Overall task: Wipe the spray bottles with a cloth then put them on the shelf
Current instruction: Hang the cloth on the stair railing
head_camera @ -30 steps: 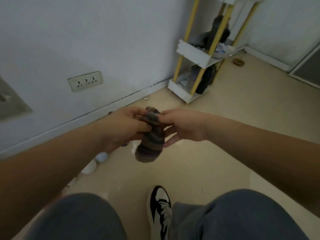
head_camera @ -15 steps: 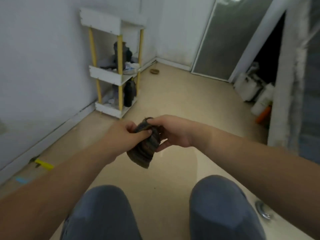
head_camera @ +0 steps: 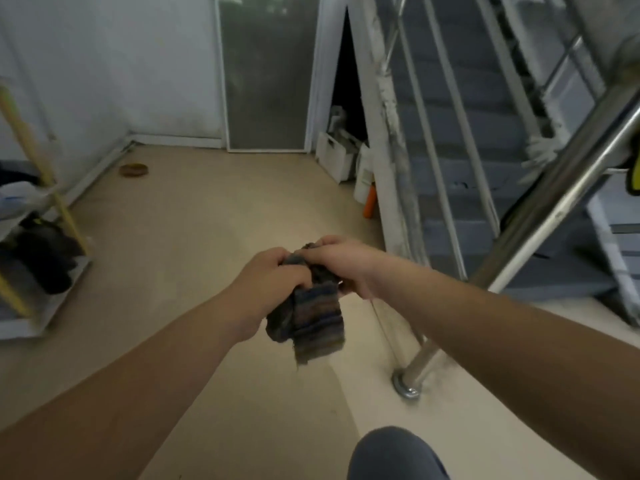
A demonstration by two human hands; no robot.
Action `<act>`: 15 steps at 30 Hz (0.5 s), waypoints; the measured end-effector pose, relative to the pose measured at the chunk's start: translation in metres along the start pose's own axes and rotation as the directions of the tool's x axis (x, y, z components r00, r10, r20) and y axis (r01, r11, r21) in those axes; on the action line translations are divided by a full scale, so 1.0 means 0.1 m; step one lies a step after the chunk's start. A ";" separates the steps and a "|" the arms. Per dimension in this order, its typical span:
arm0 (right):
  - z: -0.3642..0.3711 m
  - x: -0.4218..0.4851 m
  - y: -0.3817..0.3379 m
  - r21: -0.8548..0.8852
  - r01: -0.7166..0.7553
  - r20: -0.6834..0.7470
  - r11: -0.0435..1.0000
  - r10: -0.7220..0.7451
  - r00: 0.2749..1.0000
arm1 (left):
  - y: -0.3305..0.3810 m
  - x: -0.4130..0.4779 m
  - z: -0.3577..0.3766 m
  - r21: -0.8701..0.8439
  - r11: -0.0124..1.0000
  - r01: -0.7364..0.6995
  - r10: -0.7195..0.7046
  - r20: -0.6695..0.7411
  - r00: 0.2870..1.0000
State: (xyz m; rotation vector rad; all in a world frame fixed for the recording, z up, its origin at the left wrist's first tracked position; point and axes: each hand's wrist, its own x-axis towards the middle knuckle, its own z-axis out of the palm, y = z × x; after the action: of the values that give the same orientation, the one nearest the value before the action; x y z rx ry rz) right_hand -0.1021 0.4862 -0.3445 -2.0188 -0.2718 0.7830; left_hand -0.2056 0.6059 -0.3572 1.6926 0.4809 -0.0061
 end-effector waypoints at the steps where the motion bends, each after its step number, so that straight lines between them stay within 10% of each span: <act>1: -0.14 0.05 -0.03 0.000 -0.019 0.008 1.000 0.019 1.000 | 0.11 0.09 0.09 -0.028 1.000 0.009 -0.009 0.017 1.000; 9: -1.15 -0.34 -0.81 0.211 -0.137 -0.131 0.968 0.167 0.977 | 1.51 0.11 0.52 -0.029 0.995 0.093 -0.086 0.195 0.977; 15: -2.06 -1.04 -1.55 0.028 -0.110 -0.428 0.994 0.112 0.897 | 2.80 -0.18 0.93 0.046 0.990 0.132 -0.139 0.231 0.963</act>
State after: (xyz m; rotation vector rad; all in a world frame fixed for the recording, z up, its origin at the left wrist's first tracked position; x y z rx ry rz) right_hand -0.0365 0.3802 -0.0958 -2.1568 0.1014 0.3842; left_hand -0.1087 0.4848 -0.1052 1.6599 0.4194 -0.3115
